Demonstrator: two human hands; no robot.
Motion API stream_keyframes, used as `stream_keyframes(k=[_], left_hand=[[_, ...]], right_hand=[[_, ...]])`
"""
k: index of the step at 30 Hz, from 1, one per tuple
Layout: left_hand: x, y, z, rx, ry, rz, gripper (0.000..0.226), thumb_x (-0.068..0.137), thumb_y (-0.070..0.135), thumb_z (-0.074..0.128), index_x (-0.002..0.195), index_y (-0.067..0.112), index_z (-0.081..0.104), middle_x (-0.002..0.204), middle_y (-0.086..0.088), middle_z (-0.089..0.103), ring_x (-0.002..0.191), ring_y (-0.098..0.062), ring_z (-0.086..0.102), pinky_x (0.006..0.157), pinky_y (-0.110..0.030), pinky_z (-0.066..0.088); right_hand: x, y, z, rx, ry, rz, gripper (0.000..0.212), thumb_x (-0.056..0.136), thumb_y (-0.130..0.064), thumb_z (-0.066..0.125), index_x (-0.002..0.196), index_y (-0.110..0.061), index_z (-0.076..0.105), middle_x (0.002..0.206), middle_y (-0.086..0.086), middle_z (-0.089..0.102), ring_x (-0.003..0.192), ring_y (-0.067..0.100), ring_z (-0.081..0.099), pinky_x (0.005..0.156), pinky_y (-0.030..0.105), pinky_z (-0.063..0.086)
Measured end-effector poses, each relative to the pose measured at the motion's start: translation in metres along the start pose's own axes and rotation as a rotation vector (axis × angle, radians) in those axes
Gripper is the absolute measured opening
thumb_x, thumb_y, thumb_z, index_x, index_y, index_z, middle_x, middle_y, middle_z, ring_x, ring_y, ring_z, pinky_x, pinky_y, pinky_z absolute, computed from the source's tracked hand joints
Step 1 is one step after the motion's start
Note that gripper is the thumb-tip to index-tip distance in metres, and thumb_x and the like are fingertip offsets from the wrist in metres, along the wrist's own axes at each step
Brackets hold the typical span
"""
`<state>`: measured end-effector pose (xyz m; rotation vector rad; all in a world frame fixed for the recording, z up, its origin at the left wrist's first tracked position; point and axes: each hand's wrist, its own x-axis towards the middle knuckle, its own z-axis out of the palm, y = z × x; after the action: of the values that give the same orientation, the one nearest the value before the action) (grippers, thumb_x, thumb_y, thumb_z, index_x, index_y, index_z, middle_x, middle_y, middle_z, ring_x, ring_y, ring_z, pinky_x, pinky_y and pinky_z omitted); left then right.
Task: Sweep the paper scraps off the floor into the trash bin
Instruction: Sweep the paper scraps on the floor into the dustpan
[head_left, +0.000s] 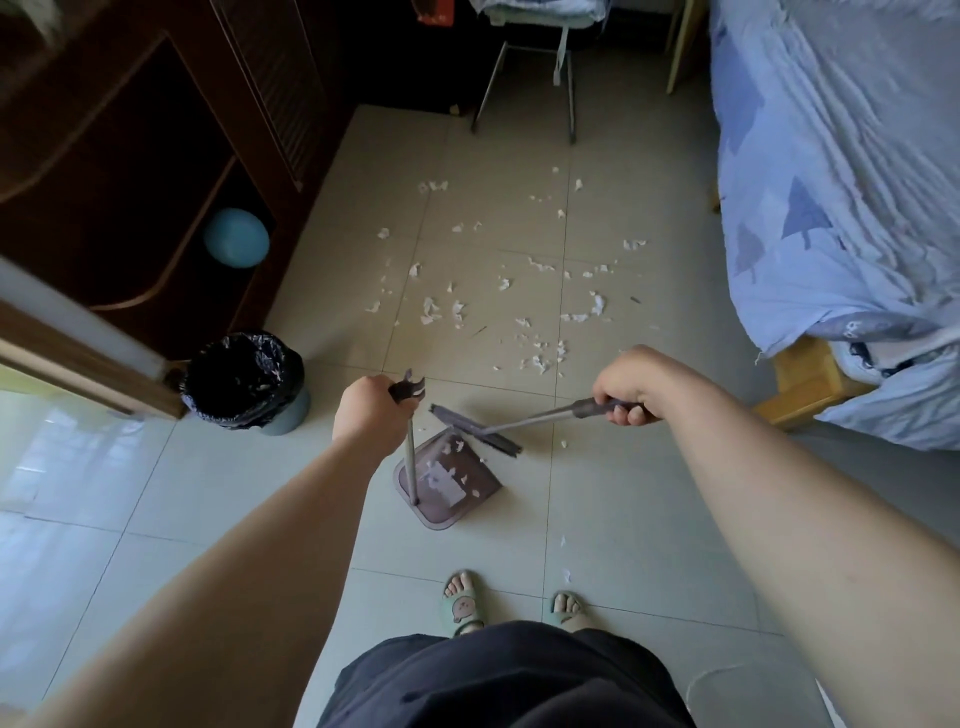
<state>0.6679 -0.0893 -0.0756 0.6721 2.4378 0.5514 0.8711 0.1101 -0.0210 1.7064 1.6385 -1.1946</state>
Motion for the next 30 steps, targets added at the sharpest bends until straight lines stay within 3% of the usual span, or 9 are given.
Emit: stream_keyframes(k=[5, 8, 13, 17, 24, 30], left_hand=[[-0.014, -0.016, -0.004, 0.025, 0.024, -0.001, 0.019, 0.087, 0.023, 0.063, 0.094, 0.006, 0.069, 0.077, -0.01, 0.063, 0.066, -0.027, 0.055, 0.047, -0.024, 0.033], [-0.021, -0.024, -0.005, 0.051, 0.045, -0.006, 0.021, 0.088, 0.023, 0.063, 0.094, 0.004, 0.068, 0.077, -0.009, 0.06, 0.069, -0.026, 0.053, 0.046, -0.024, 0.031], [-0.026, -0.038, -0.004, 0.033, 0.08, -0.033, 0.023, 0.088, 0.022, 0.063, 0.093, 0.0, 0.069, 0.08, -0.014, 0.064, 0.073, -0.029, 0.055, 0.051, -0.028, 0.034], [-0.029, -0.039, -0.002, 0.007, 0.095, -0.041, 0.023, 0.088, 0.022, 0.064, 0.091, 0.001, 0.069, 0.083, -0.015, 0.065, 0.072, -0.028, 0.054, 0.05, -0.028, 0.034], [-0.045, -0.054, -0.003, -0.057, 0.087, -0.073, 0.019, 0.086, 0.02, 0.066, 0.092, 0.003, 0.071, 0.083, -0.015, 0.067, 0.076, -0.035, 0.062, 0.06, -0.034, 0.045], [-0.071, -0.065, -0.017, -0.088, 0.137, -0.149, 0.016, 0.087, 0.02, 0.065, 0.088, 0.006, 0.073, 0.082, -0.015, 0.069, 0.055, -0.024, 0.05, 0.047, -0.024, 0.033]], right_hand=[[0.004, 0.003, 0.022, -0.031, 0.099, -0.041, 0.017, 0.084, 0.002, 0.045, 0.068, -0.004, 0.048, 0.057, 0.011, 0.047, 0.039, 0.014, 0.037, 0.038, 0.014, 0.025], [0.013, 0.006, 0.047, -0.013, 0.122, -0.032, 0.013, 0.081, 0.002, 0.043, 0.07, -0.004, 0.047, 0.056, 0.011, 0.047, 0.04, 0.015, 0.038, 0.037, 0.013, 0.028], [0.01, 0.011, 0.071, -0.062, 0.026, 0.017, 0.013, 0.082, 0.002, 0.042, 0.071, -0.005, 0.046, 0.059, 0.011, 0.047, 0.042, 0.014, 0.037, 0.038, 0.013, 0.026], [-0.01, 0.001, 0.055, -0.132, -0.105, 0.02, 0.024, 0.089, -0.002, 0.037, 0.069, -0.003, 0.05, 0.06, 0.009, 0.046, 0.041, 0.012, 0.035, 0.035, 0.013, 0.021], [-0.029, -0.013, 0.019, -0.265, -0.035, -0.104, 0.018, 0.087, 0.0, 0.044, 0.07, -0.003, 0.048, 0.06, 0.009, 0.047, 0.046, 0.013, 0.034, 0.039, 0.018, 0.023], [-0.018, -0.016, 0.035, -0.244, 0.059, -0.203, 0.014, 0.085, 0.002, 0.041, 0.075, -0.003, 0.05, 0.057, 0.011, 0.048, 0.042, 0.016, 0.038, 0.042, 0.019, 0.027]])
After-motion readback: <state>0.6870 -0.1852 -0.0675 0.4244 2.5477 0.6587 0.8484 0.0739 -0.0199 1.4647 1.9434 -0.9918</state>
